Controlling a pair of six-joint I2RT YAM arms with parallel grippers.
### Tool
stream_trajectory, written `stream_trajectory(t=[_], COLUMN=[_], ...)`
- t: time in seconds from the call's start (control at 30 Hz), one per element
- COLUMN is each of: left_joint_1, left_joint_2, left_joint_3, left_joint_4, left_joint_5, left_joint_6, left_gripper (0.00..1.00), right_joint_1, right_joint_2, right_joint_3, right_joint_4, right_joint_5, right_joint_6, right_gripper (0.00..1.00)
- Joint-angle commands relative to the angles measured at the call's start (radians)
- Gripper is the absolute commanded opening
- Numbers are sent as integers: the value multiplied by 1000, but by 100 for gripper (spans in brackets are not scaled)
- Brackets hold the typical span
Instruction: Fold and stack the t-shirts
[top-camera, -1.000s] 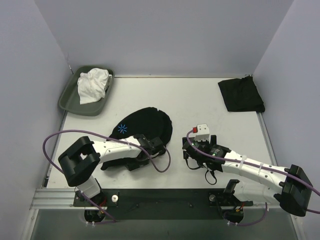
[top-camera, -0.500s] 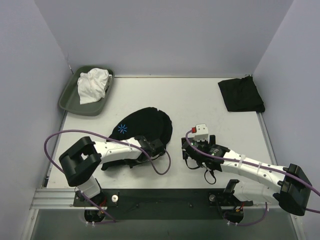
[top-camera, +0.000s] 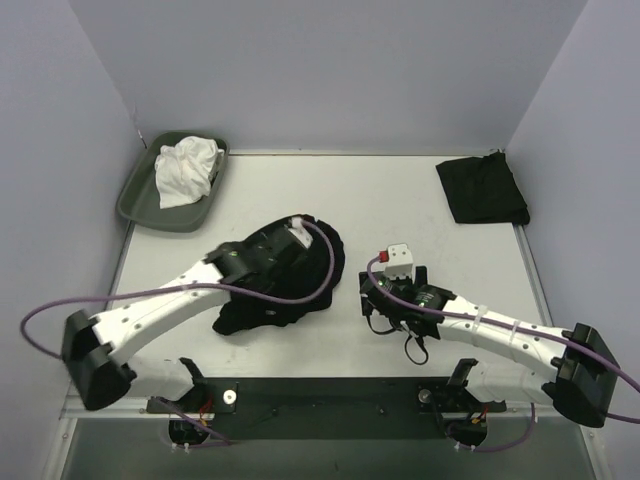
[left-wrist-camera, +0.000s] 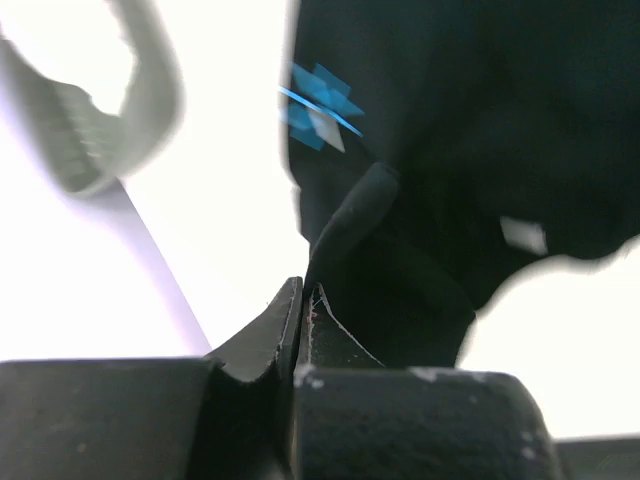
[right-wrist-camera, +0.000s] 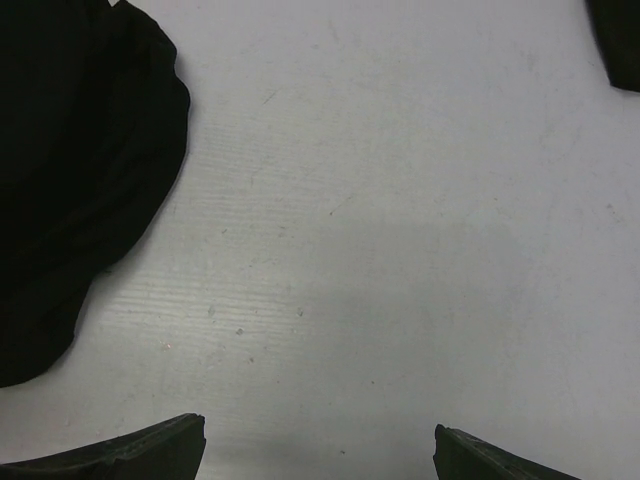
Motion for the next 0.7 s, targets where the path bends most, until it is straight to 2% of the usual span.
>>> stream_trajectory(t=[0.0,0.13,0.17,0.27,0.4,0.43,0.5,0.57,0.67], left_joint_1=[92,159,178,185,182,181,181,182,182], left_joint_2=[-277,-459,-540,-657,-609,-570,-538,-501,-469], left_joint_3=[156,219,237,321,534,567,629,641,596], left_joint_4=[25,83,109,206,192,195,223,232,255], left_joint_5=[-117,-269,-291,-315,-204,-118,-38,59,172], left_joint_6=[-101,-112,-110,-101,-139,-156,-185,-222,-298], left_gripper=[0,0,0,0,0,0,0,0,0], right_joint_1=[-17,-29,-31,-38,-48,-48,-52,-87,-133], right_joint_2=[78,173,191,256,290,287,270,268,290], right_joint_3=[101,195,238,299,362,365,367,382,453], right_joint_4=[18,44,44,42,52,56,96,114,148], right_joint_5=[-2,-34,-36,-56,-71,-70,-73,-102,-253], right_joint_6=[-44,-90,-99,-128,-137,-140,-154,-180,-202], right_gripper=[100,100,100,100,100,100,100,100,100])
